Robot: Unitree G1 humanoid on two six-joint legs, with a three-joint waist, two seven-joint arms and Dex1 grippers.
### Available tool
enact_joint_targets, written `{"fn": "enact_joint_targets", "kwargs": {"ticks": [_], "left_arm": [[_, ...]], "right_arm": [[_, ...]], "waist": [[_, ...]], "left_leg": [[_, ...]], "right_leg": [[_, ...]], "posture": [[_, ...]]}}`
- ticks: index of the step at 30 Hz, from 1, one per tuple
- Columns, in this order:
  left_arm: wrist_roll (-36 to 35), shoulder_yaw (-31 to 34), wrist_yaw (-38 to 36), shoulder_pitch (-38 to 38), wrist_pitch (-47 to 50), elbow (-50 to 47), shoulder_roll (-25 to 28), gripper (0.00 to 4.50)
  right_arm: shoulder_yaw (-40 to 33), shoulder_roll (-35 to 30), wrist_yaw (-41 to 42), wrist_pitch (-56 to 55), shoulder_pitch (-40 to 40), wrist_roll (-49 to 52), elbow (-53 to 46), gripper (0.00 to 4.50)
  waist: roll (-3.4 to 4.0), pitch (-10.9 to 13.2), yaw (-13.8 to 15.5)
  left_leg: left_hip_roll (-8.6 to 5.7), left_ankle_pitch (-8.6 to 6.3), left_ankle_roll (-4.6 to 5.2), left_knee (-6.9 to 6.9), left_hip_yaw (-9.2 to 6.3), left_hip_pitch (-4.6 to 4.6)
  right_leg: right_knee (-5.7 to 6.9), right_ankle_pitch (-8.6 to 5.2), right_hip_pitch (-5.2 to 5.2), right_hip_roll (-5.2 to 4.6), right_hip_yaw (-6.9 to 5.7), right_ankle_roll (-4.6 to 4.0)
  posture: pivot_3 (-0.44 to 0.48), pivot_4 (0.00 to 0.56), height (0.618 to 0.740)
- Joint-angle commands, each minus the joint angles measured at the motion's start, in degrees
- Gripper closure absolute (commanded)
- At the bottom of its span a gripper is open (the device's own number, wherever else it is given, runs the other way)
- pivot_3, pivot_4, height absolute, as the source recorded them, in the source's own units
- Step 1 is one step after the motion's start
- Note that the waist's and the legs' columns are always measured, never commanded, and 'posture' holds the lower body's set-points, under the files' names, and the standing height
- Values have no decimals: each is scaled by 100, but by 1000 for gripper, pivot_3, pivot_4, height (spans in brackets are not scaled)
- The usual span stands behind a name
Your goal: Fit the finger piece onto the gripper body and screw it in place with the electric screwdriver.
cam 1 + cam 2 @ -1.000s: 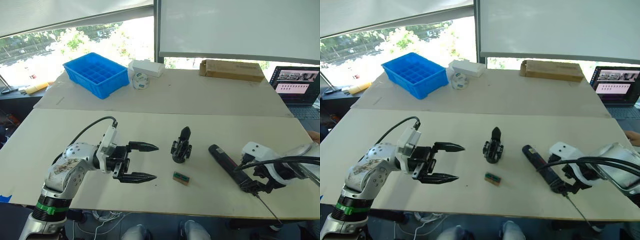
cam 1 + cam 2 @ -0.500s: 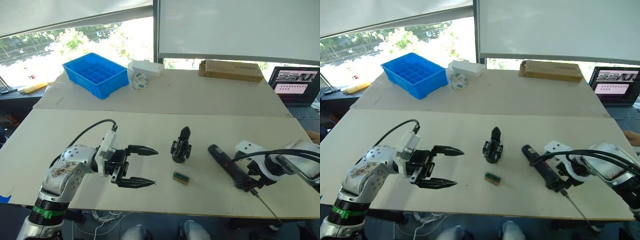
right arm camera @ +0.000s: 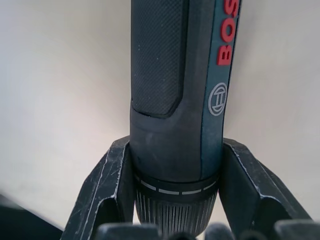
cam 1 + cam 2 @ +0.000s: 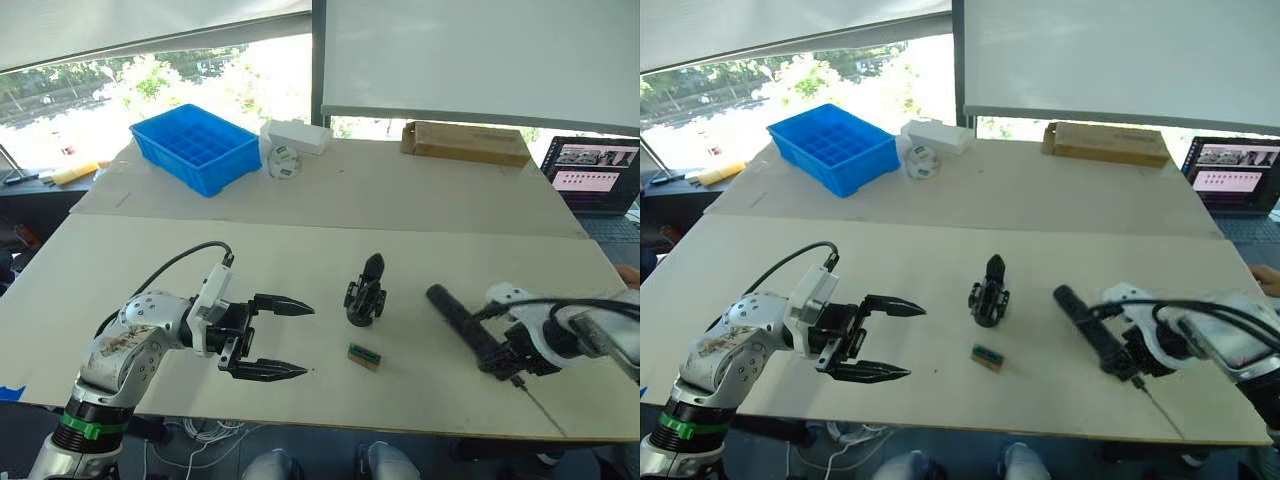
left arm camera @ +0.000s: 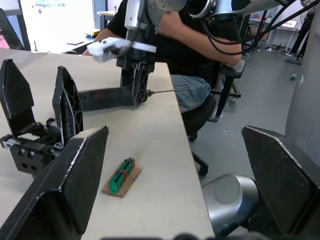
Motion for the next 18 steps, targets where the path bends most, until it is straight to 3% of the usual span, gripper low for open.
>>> {"fn": "enact_joint_targets", "kwargs": {"ticks": [1,3,5,9,13,18], "left_arm": [[1,55,-140,-107,-138,169,65,0],[91,45,-241,-128,-235,345,101,0],[170,36,-337,-151,-358,513,132,0],[515,10,-492,-253,-887,1036,119,0],[858,-4,-656,-384,-1363,1593,171,0],[1269,-130,-839,-383,-2013,2048,137,0]], "right_arm": [[-2174,571,-34,-557,424,474,-252,2589],[-3265,1094,93,-1106,762,824,-625,2589],[-3825,1362,213,-1478,1111,1051,-1118,2589],[-4869,2622,17,-2673,1069,2241,-2219,2589],[-4311,3030,-98,-3482,1467,2154,-3245,2589],[-3030,3682,230,-5349,1829,1065,-3348,2589]], "waist": [[2,1,-5],[8,5,-16],[17,8,-20],[16,9,-47],[33,16,-57],[34,16,-71]], "left_leg": [[-1,0,0,-5,1,-2],[-2,0,0,-4,8,1],[-2,0,-1,-6,13,6],[5,4,-9,-14,17,14],[6,8,-17,-23,20,25],[3,8,-17,-22,28,24]], "right_leg": [[0,0,-1,1,-2,0],[3,0,-2,8,-5,1],[3,-1,-1,13,-1,4],[-3,-9,0,34,8,18],[2,1,1,38,14,-4],[1,0,0,39,15,-5]], "posture": [[0,150,740],[0,150,740],[0,150,740],[0,150,740],[0,150,740],[0,150,740]]}}
